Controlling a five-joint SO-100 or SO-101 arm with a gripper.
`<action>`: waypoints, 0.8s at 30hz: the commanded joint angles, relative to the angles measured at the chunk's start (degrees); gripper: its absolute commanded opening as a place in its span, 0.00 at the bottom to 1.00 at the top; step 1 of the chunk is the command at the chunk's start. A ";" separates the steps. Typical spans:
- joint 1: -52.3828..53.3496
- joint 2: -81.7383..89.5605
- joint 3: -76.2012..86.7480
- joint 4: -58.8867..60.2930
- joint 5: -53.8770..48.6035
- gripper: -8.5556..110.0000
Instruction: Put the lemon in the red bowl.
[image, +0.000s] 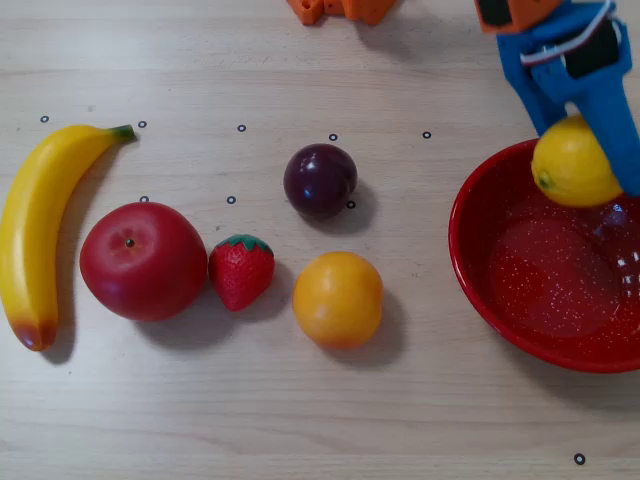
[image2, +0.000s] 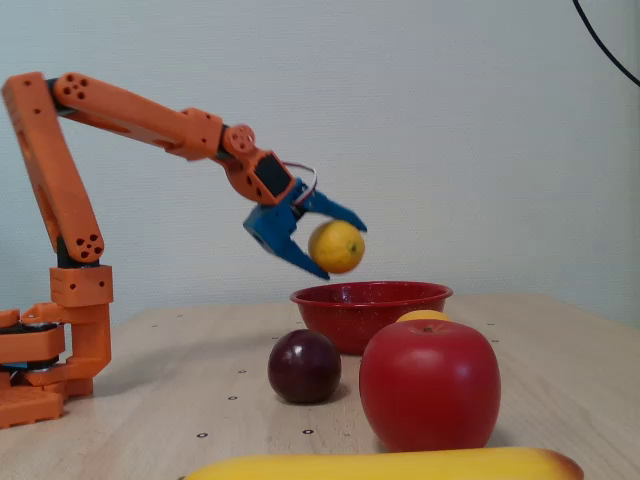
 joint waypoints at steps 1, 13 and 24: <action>1.32 -0.18 -5.27 -3.43 -0.88 0.07; 0.88 -12.13 -13.18 -4.66 -2.02 0.07; 0.00 -14.85 -23.73 8.35 -4.83 0.36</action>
